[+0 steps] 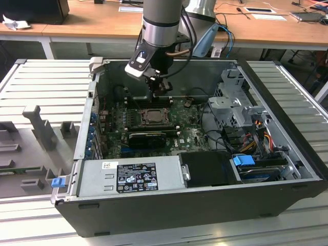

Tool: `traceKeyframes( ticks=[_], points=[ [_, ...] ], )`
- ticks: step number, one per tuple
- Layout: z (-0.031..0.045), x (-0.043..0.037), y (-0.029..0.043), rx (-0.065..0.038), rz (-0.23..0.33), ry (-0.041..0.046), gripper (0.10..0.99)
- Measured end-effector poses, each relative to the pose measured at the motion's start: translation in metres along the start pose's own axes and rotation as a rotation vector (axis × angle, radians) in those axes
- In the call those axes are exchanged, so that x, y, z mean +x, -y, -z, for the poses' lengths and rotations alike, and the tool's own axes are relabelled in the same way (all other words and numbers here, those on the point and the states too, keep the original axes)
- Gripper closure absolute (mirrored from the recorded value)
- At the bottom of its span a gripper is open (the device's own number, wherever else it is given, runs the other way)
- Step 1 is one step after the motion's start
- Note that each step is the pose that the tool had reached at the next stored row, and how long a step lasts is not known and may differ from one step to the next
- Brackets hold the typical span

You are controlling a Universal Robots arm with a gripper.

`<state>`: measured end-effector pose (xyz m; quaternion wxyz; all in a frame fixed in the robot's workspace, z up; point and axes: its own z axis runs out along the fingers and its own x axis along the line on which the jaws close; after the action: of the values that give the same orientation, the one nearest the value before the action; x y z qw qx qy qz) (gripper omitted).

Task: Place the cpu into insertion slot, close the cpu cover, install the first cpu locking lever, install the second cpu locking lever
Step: 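Install the first cpu locking lever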

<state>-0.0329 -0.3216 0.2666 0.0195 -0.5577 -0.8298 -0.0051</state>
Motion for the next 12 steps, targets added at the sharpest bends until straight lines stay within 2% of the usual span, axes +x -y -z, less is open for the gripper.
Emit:
traceKeyframes(
  ticks=[12],
  points=[
    [0.0000,0.0000,0.0000,0.004,0.103,0.0014,0.980]
  ],
)
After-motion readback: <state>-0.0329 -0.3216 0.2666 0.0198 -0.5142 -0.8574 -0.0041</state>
